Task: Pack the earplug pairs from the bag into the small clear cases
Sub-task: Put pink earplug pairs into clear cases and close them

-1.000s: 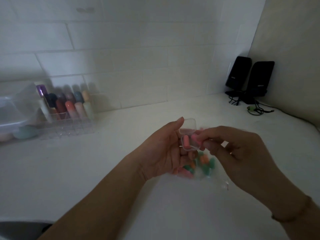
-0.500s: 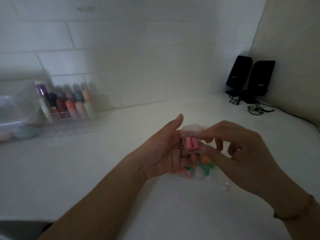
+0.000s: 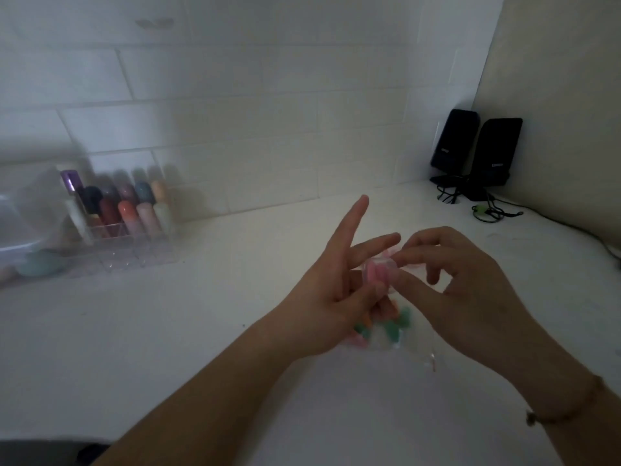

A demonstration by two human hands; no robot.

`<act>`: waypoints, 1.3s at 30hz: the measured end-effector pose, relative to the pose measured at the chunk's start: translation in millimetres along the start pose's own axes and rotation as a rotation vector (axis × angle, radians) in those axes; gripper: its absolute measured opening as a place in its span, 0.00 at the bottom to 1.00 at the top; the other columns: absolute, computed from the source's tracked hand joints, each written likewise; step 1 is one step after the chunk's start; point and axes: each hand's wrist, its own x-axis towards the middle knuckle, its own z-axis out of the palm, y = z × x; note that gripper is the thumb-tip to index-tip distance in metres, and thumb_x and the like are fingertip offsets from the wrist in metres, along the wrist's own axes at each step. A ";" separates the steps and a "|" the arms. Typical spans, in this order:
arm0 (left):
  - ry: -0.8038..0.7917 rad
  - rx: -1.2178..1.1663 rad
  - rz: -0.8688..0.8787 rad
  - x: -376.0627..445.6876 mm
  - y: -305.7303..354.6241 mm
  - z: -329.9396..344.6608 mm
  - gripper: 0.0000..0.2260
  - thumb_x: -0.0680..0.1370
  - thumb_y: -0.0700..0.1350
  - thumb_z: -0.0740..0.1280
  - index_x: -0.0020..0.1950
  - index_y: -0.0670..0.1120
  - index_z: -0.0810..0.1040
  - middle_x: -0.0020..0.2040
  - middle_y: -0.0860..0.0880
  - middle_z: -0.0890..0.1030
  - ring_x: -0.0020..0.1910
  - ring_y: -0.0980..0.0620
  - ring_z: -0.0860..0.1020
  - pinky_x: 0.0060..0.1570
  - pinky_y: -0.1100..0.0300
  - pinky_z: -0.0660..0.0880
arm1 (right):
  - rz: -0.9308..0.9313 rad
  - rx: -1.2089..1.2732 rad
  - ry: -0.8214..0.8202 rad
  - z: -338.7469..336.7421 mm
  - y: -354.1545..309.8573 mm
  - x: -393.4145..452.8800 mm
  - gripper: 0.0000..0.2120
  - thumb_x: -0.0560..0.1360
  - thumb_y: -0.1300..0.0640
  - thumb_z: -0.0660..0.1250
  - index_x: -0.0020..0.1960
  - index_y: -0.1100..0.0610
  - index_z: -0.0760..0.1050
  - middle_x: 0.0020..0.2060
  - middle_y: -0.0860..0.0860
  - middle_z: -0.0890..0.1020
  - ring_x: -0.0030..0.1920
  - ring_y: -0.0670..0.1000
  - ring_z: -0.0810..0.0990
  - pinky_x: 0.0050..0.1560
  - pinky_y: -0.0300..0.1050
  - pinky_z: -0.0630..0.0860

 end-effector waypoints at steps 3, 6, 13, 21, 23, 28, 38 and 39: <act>-0.021 0.020 0.026 -1.3 -3.6 0.3 0.35 0.80 0.39 0.63 0.78 0.63 0.49 0.73 0.51 0.70 0.47 0.44 0.83 0.49 0.40 0.80 | 0.035 0.038 -0.050 -1.4 2.5 2.2 0.07 0.69 0.38 0.68 0.40 0.40 0.80 0.44 0.36 0.78 0.40 0.43 0.74 0.38 0.32 0.66; 0.034 0.021 0.040 1.7 -5.0 5.3 0.29 0.79 0.37 0.64 0.75 0.58 0.61 0.67 0.52 0.76 0.46 0.44 0.84 0.48 0.44 0.81 | 0.085 0.071 -0.064 -2.9 5.6 4.4 0.10 0.67 0.35 0.65 0.39 0.39 0.80 0.41 0.34 0.78 0.39 0.39 0.74 0.39 0.38 0.65; 0.223 0.640 0.319 7.5 -9.3 4.8 0.16 0.69 0.44 0.76 0.56 0.47 0.81 0.52 0.53 0.80 0.49 0.57 0.79 0.49 0.66 0.75 | 0.163 0.216 -0.154 -10.9 9.7 7.7 0.14 0.61 0.34 0.69 0.40 0.41 0.83 0.34 0.45 0.82 0.32 0.40 0.76 0.34 0.29 0.71; -0.026 0.834 -0.063 58.0 5.9 31.9 0.25 0.70 0.67 0.65 0.65 0.63 0.72 0.52 0.64 0.81 0.51 0.67 0.76 0.52 0.70 0.70 | 0.357 0.214 0.548 -85.5 96.6 28.9 0.10 0.74 0.57 0.70 0.54 0.49 0.80 0.32 0.43 0.79 0.26 0.41 0.73 0.35 0.39 0.69; -0.118 0.922 -0.039 88.0 4.5 50.2 0.21 0.73 0.62 0.68 0.64 0.58 0.77 0.54 0.60 0.82 0.51 0.64 0.77 0.54 0.64 0.72 | 0.456 0.255 0.678 -95.9 116.8 26.2 0.10 0.75 0.60 0.68 0.55 0.52 0.80 0.32 0.45 0.78 0.26 0.42 0.72 0.33 0.39 0.68; -0.261 0.999 -0.093 151.3 -24.2 91.3 0.17 0.75 0.55 0.71 0.62 0.52 0.79 0.59 0.55 0.81 0.58 0.53 0.77 0.61 0.54 0.72 | 0.595 0.356 0.686 -105.7 140.4 22.4 0.11 0.74 0.63 0.67 0.53 0.52 0.82 0.31 0.48 0.79 0.30 0.49 0.74 0.33 0.38 0.68; -0.283 1.088 -0.127 181.4 -70.2 117.8 0.12 0.76 0.57 0.66 0.57 0.55 0.77 0.55 0.58 0.82 0.54 0.53 0.78 0.67 0.47 0.64 | 0.678 -0.006 0.446 -104.8 133.6 17.6 0.11 0.69 0.60 0.66 0.44 0.45 0.79 0.37 0.43 0.82 0.42 0.49 0.79 0.42 0.40 0.73; -0.279 1.082 -0.133 181.7 -72.4 118.0 0.12 0.75 0.57 0.66 0.57 0.56 0.77 0.54 0.58 0.82 0.53 0.53 0.78 0.67 0.47 0.64 | 0.697 -0.063 0.382 -103.3 133.3 17.0 0.12 0.69 0.60 0.65 0.45 0.45 0.79 0.41 0.46 0.82 0.44 0.51 0.79 0.45 0.42 0.74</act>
